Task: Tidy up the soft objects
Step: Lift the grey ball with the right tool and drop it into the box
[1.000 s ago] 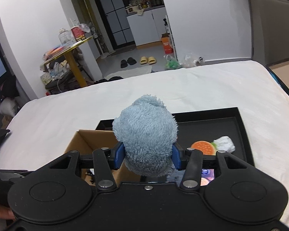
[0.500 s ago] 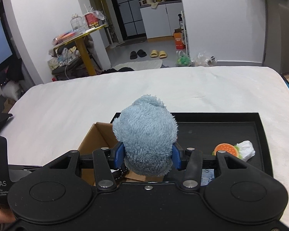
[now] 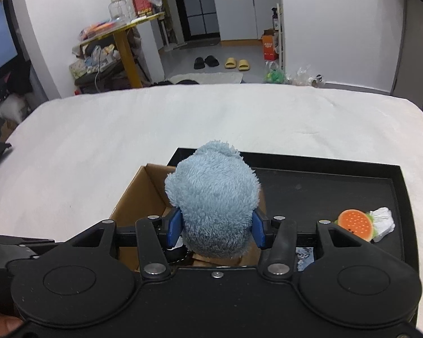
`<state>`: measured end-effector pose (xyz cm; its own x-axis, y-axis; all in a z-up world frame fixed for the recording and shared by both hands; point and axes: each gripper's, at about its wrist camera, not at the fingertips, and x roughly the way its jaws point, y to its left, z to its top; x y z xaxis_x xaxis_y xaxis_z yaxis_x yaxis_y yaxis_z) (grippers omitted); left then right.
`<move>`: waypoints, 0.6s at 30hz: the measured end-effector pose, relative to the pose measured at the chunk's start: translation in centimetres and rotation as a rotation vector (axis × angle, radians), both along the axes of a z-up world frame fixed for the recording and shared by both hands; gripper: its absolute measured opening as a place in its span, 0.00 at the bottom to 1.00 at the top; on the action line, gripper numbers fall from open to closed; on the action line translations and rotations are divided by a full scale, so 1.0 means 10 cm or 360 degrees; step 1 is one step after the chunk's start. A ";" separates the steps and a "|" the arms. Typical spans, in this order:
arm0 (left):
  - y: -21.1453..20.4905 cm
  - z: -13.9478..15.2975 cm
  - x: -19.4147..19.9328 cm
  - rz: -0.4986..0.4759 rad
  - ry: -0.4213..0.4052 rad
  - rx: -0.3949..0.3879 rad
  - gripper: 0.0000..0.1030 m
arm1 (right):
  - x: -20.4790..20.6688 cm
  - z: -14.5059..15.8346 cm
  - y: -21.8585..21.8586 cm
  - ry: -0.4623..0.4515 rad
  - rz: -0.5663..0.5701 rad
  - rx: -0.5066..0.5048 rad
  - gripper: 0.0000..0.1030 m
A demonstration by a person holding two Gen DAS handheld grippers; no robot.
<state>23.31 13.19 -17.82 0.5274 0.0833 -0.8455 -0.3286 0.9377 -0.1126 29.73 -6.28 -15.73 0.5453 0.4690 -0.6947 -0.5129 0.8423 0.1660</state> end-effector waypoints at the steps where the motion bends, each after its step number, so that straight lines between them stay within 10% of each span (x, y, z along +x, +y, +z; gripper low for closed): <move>1: 0.03 -0.01 0.00 -0.0002 0.0002 -0.0009 0.09 | -0.01 -0.01 0.02 0.0007 0.0008 -0.0009 0.46; 18: 0.04 0.01 -0.05 -0.0051 -0.0005 -0.0063 0.10 | -0.07 -0.36 0.36 0.0093 0.0061 -0.0299 0.53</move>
